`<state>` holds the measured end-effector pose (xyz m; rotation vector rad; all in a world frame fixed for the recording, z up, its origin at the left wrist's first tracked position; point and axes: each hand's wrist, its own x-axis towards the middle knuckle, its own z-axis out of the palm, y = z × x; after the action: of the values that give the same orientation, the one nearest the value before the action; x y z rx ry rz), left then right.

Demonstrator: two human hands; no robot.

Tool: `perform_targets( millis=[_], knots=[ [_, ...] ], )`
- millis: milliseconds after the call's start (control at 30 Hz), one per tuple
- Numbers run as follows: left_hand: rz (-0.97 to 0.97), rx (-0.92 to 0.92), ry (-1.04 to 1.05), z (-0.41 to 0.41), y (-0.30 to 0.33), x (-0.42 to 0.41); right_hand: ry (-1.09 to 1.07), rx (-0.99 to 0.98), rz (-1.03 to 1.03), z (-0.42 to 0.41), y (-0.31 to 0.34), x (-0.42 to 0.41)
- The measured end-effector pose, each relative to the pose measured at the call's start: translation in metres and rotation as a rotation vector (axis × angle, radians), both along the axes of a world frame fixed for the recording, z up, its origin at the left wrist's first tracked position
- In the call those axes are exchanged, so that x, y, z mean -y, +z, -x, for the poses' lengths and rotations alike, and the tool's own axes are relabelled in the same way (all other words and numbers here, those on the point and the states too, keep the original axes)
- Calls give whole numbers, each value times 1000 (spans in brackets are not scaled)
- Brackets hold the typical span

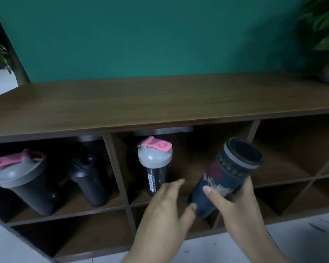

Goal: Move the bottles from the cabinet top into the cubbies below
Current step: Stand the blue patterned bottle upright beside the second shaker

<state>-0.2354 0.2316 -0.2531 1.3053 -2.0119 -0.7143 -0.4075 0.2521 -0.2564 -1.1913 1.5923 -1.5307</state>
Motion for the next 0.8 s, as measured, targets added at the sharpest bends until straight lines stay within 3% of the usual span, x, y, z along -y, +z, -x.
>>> perform_targets(
  millis=[333,800],
  knots=[
    [-61,-76,70,11,-22,15,24,-196,82,22,-2,54],
    [-94,-67,61,9,-35,19,28,-199,-18,24,-25,67]
  ],
)
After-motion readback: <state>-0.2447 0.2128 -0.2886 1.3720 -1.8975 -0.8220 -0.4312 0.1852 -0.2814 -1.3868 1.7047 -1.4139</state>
